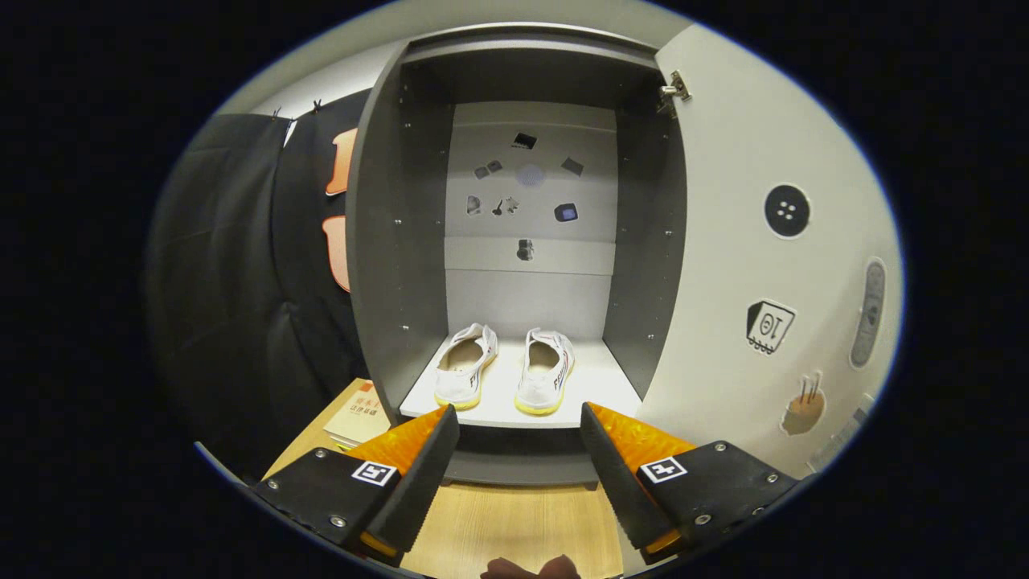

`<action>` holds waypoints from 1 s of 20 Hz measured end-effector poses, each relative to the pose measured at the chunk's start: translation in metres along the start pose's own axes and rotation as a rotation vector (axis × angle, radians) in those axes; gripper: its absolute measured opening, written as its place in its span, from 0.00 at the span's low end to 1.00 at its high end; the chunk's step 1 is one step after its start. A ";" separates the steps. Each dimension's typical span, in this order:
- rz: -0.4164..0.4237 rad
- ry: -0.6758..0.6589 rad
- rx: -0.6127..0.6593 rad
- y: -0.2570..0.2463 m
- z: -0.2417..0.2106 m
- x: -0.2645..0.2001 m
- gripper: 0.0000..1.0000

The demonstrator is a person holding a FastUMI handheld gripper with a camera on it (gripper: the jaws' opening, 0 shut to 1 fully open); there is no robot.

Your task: Open the shoe cabinet door, grab the shoes and put them into the shoe cabinet, then close the shoe cabinet door.

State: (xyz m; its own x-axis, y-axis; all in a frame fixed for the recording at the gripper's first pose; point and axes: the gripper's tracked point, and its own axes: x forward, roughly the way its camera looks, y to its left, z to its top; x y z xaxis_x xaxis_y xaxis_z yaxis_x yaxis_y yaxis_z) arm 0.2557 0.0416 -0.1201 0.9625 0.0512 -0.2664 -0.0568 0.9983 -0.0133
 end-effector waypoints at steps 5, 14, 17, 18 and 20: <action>0.085 -0.056 -0.005 -0.007 -0.001 -0.065 0.95; 0.246 -0.170 0.000 -0.049 -0.004 -0.184 0.94; 0.258 -0.192 0.017 -0.080 -0.007 -0.208 0.94; 0.249 -0.202 0.022 -0.093 -0.008 -0.214 0.94; 0.223 -0.206 0.036 -0.120 -0.008 -0.217 0.94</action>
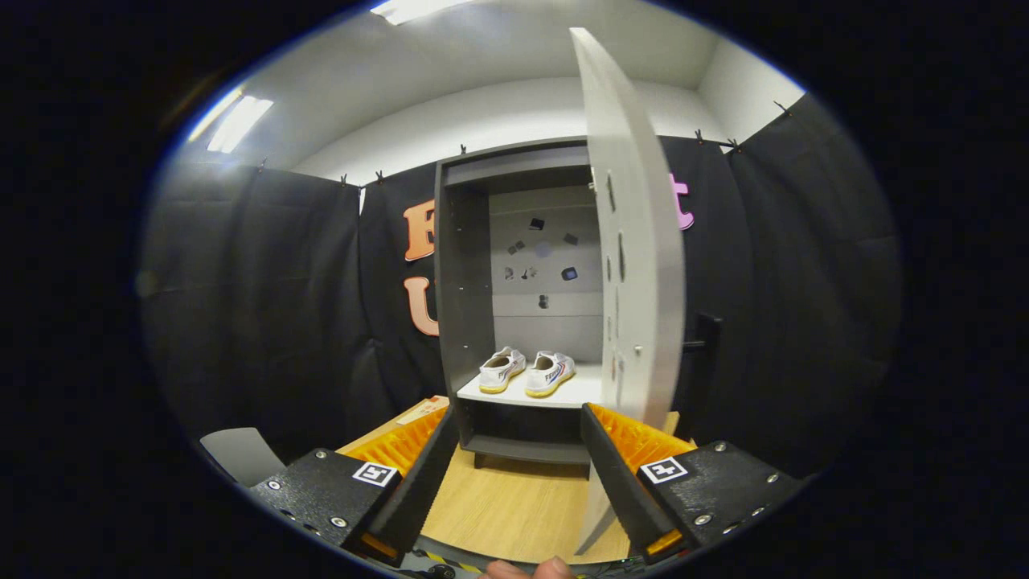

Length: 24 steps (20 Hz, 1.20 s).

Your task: Open the shoe cabinet door, grab the shoes and put them into the shoe cabinet, then close the shoe cabinet door.

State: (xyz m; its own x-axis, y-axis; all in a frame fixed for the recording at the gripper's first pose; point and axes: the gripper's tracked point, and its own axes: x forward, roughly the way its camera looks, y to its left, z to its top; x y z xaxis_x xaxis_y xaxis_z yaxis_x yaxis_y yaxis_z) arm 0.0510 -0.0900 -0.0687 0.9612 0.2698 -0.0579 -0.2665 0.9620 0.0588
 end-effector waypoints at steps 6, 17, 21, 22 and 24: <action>0.091 0.030 0.085 -0.027 -0.001 -0.035 0.92; -0.015 -0.006 0.111 -0.120 0.009 -0.021 0.93; 0.006 0.014 0.109 -0.119 0.002 0.002 0.94; 0.023 0.019 0.110 -0.114 -0.002 0.000 0.95; 0.036 0.020 0.099 -0.111 -0.003 0.003 0.93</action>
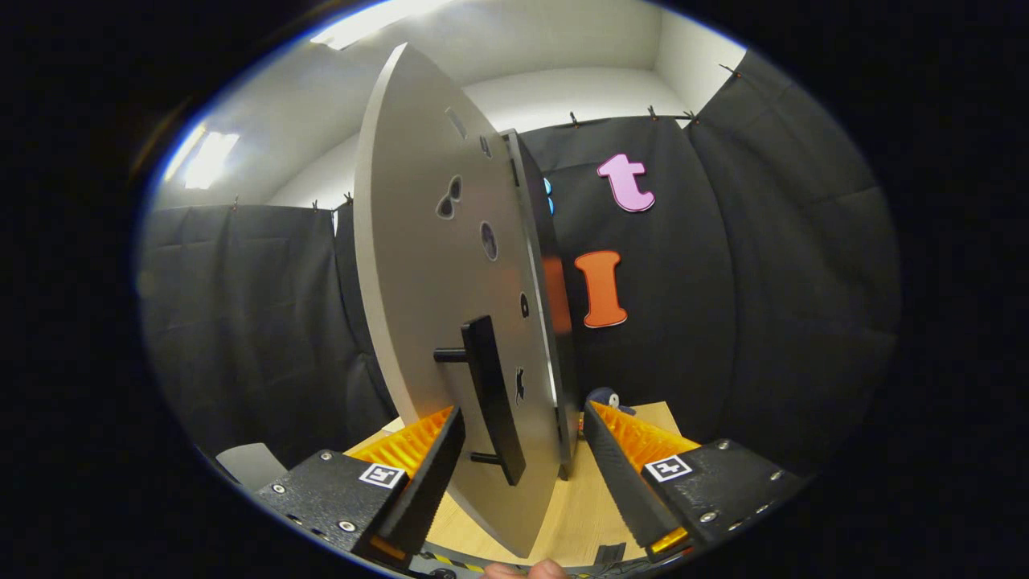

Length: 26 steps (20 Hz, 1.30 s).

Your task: Open the shoe cabinet door, grab the shoes and put them into the shoe cabinet, then close the shoe cabinet door.

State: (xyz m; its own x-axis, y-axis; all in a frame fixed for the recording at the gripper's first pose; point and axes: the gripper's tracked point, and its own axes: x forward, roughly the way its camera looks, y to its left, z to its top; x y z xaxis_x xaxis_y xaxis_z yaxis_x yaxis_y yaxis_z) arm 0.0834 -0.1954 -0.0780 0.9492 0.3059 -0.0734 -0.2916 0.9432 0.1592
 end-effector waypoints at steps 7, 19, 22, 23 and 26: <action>0.036 0.020 -0.004 0.041 -0.005 0.022 0.91; -0.005 0.065 -0.039 0.086 -0.009 0.056 0.90; -0.009 0.084 -0.028 0.104 -0.012 0.064 0.90; -0.009 0.090 -0.027 0.111 -0.013 0.067 0.90; -0.016 0.102 -0.023 0.129 -0.016 0.079 0.90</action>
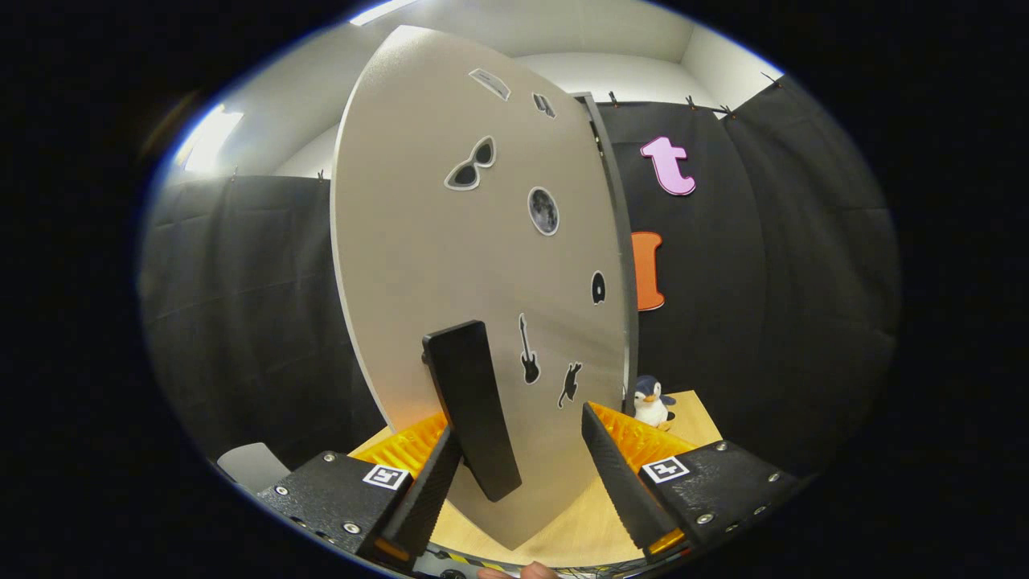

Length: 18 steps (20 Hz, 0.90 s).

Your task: Open the shoe cabinet door, grab the shoes and put them into the shoe cabinet, then close the shoe cabinet door.

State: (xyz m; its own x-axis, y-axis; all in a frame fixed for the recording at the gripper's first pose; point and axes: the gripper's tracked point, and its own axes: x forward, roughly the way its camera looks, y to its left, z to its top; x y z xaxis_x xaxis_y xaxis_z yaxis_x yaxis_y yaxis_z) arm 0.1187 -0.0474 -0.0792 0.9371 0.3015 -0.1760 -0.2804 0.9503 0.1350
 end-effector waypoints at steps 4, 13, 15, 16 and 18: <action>-0.003 0.021 -0.003 0.031 -0.003 0.022 0.90; -0.071 -0.001 -0.017 0.091 -0.008 0.102 0.94; -0.091 0.002 -0.032 0.097 -0.006 0.110 0.94; -0.097 0.001 -0.043 0.099 -0.004 0.112 0.94; -0.102 0.000 -0.057 0.103 -0.003 0.120 0.93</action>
State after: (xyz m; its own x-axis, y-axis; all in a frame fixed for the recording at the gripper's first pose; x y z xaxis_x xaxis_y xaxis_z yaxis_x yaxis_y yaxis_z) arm 0.2015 0.0869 -0.0892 0.9614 0.2027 -0.1861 -0.1947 0.9790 0.0604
